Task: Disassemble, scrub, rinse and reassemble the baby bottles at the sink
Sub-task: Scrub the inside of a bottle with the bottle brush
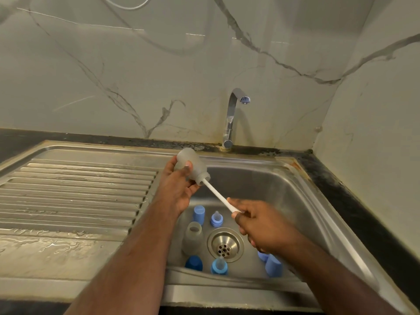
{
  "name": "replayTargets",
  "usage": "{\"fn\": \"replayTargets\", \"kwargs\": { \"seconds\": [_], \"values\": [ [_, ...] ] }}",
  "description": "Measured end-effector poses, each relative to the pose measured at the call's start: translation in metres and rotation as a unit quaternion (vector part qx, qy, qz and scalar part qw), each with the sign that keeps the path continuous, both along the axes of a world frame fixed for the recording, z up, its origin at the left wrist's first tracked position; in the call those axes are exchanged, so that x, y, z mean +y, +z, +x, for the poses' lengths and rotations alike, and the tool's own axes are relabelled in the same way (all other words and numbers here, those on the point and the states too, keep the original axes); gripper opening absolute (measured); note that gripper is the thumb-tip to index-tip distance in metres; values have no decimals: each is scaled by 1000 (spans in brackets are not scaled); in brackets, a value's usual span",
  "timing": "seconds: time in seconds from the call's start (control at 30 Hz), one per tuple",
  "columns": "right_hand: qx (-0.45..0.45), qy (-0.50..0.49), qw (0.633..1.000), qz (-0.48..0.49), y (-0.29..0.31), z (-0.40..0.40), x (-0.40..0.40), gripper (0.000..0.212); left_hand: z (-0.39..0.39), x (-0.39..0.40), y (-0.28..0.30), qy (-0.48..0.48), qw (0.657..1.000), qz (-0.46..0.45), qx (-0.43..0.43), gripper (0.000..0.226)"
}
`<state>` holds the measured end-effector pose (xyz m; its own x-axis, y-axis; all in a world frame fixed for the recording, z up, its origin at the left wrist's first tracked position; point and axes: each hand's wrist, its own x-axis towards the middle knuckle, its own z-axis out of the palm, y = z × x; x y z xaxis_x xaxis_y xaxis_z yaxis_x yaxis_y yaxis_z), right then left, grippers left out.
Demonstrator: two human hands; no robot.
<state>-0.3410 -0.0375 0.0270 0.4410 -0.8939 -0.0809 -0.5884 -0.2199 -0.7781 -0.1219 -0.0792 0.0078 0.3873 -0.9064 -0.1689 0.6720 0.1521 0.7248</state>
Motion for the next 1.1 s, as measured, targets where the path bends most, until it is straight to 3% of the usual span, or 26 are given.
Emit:
{"fn": "replayTargets", "kwargs": {
  "seconds": [0.07, 0.13, 0.23, 0.3, 0.43, 0.53, 0.6, 0.67, 0.7, 0.77, 0.83, 0.9, 1.0, 1.1],
  "values": [
    [-119, -18, 985, 121, 4, -8, 1, 35, 2, 1, 2, 6, 1000, -6, 24, 44],
    [-139, -18, 983, 120, 9, -14, 3, 35, 3, 1, 3, 8, 999, -9, 38, 41],
    [26, -16, 996, -89, 5, -6, 5, 41, 3, 2, 3, 1, 1000, -7, 30, 44],
    [156, 0, 962, -222, 1, 5, 8, 48, 1, 3, 3, -10, 1000, -13, 19, 46],
    [222, 28, 938, -266, -4, 11, 5, 52, -3, 6, 3, -40, 998, -8, 37, 47],
    [149, 31, 968, -202, -1, 11, 9, 44, -7, 3, 2, -30, 999, 11, 17, 57],
    [-8, 19, 999, -38, 0, 8, 10, 37, -8, 1, 3, -25, 1000, 9, 11, 59],
    [-122, -19, 990, 66, 4, 4, 12, 36, -6, 1, 3, -30, 999, -3, 22, 58],
    [-111, -25, 993, 36, 4, 2, 11, 38, -6, 0, 3, -31, 999, -7, 25, 57],
    [41, -18, 991, -127, 2, 1, 8, 43, -5, 0, 1, -35, 999, -8, 17, 55],
    [176, -18, 952, -251, -1, 6, 8, 50, -6, -1, 0, -41, 999, -6, 0, 53],
    [220, -5, 941, -256, -4, 11, 8, 52, -8, -1, -1, -37, 999, -5, -5, 52],
    [73, 32, 993, -89, 1, 8, 8, 44, -5, -1, -2, -22, 1000, -1, 4, 49],
    [-111, -12, 991, 75, 6, 1, 13, 39, -3, -1, -2, -32, 999, -13, 20, 47]
  ]
}}
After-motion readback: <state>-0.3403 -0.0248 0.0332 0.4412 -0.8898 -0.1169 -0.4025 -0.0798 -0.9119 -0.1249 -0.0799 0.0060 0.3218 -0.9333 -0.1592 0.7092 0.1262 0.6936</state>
